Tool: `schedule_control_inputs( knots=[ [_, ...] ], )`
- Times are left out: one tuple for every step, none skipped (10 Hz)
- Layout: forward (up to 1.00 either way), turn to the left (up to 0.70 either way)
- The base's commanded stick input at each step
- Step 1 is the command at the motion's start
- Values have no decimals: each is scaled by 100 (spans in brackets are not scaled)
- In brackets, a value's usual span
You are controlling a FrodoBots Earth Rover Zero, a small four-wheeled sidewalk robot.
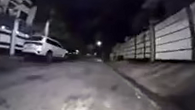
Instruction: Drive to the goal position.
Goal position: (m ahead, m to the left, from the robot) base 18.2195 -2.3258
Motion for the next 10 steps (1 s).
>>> schedule_control_inputs(
  knots=[
    [50, 0],
    [50, 0],
    [50, 0],
    [50, 0],
    [50, 0],
    [50, 0],
    [50, 0],
    [50, 0],
    [50, 0],
    [50, 0]
  ],
)
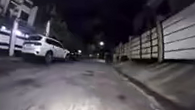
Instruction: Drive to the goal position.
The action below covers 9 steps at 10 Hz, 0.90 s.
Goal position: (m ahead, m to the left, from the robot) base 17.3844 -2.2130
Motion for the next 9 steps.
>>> schedule_control_inputs(
  knots=[
    [50, -24],
    [50, -38],
    [50, -50],
    [50, -50],
    [50, -42],
    [50, -15],
    [50, 0],
    [50, 0],
    [50, 0]
  ],
)
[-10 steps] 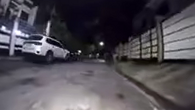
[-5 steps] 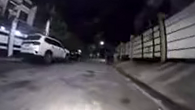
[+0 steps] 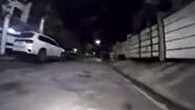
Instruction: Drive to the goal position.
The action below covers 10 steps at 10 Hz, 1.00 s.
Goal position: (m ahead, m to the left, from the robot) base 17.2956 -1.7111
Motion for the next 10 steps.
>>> schedule_control_inputs(
  knots=[
    [50, 0],
    [50, 0],
    [50, 0],
    [50, 0],
    [50, 0],
    [50, 0],
    [50, 0],
    [50, 0],
    [50, 0],
    [50, 0]
  ],
)
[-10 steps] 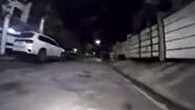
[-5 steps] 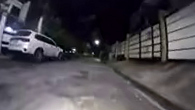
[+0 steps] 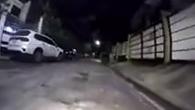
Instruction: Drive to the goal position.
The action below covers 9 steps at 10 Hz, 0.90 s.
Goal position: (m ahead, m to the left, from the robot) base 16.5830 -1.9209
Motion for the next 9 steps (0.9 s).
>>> schedule_control_inputs(
  knots=[
    [50, 0],
    [50, 0],
    [50, 0],
    [50, 0],
    [50, 0],
    [50, 0],
    [50, 0],
    [50, 0],
    [50, 0]
  ],
)
